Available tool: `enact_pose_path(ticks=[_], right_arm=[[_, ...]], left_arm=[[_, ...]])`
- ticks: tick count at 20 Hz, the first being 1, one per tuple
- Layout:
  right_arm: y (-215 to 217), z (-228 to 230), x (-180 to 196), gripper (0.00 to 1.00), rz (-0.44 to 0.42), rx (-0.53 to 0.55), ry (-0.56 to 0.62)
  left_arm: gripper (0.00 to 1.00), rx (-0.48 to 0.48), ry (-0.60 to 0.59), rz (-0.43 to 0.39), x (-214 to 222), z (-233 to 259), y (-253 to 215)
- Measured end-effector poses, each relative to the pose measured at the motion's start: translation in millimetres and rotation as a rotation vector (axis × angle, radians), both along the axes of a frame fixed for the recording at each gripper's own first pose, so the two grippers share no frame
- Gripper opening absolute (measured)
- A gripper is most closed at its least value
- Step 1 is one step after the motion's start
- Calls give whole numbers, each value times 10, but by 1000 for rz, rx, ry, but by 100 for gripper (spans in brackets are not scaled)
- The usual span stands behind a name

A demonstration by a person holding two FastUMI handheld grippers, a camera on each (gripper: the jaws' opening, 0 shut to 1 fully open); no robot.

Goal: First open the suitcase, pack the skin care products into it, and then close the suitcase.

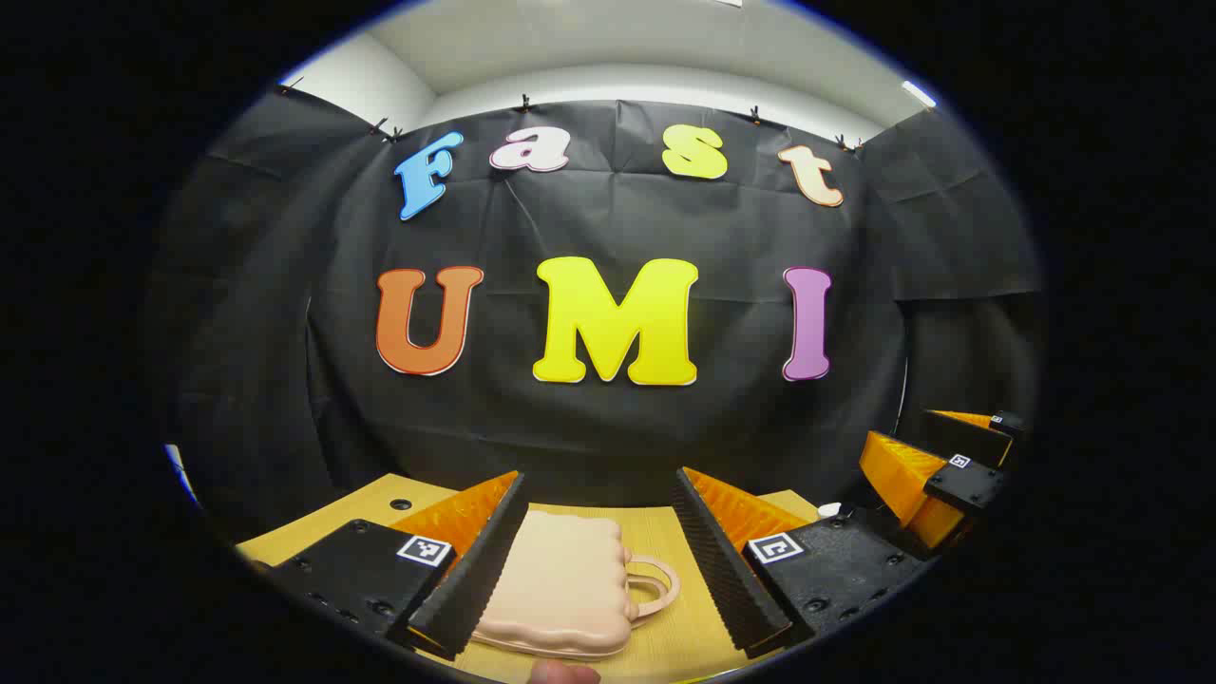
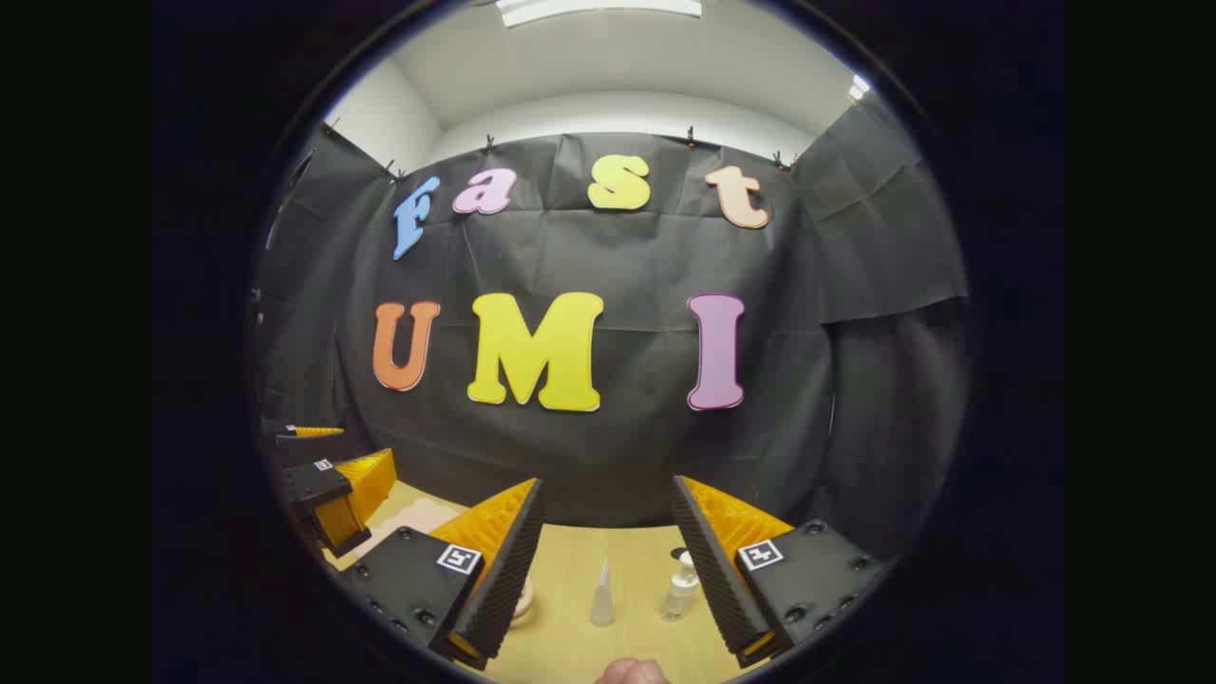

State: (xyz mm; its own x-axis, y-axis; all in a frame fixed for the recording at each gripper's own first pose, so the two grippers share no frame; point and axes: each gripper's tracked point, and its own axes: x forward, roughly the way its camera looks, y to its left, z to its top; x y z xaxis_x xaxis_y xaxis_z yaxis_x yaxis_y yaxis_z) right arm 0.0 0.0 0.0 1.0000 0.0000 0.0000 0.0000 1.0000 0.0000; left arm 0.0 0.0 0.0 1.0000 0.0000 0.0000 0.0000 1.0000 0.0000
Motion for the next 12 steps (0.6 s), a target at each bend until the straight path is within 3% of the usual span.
enact_pose_path(ticks=[12], right_arm=[[-147, -60, 177, 79, -2, 5, 16]], left_arm=[[97, 26, 24, -27, 157, -75, -154]])
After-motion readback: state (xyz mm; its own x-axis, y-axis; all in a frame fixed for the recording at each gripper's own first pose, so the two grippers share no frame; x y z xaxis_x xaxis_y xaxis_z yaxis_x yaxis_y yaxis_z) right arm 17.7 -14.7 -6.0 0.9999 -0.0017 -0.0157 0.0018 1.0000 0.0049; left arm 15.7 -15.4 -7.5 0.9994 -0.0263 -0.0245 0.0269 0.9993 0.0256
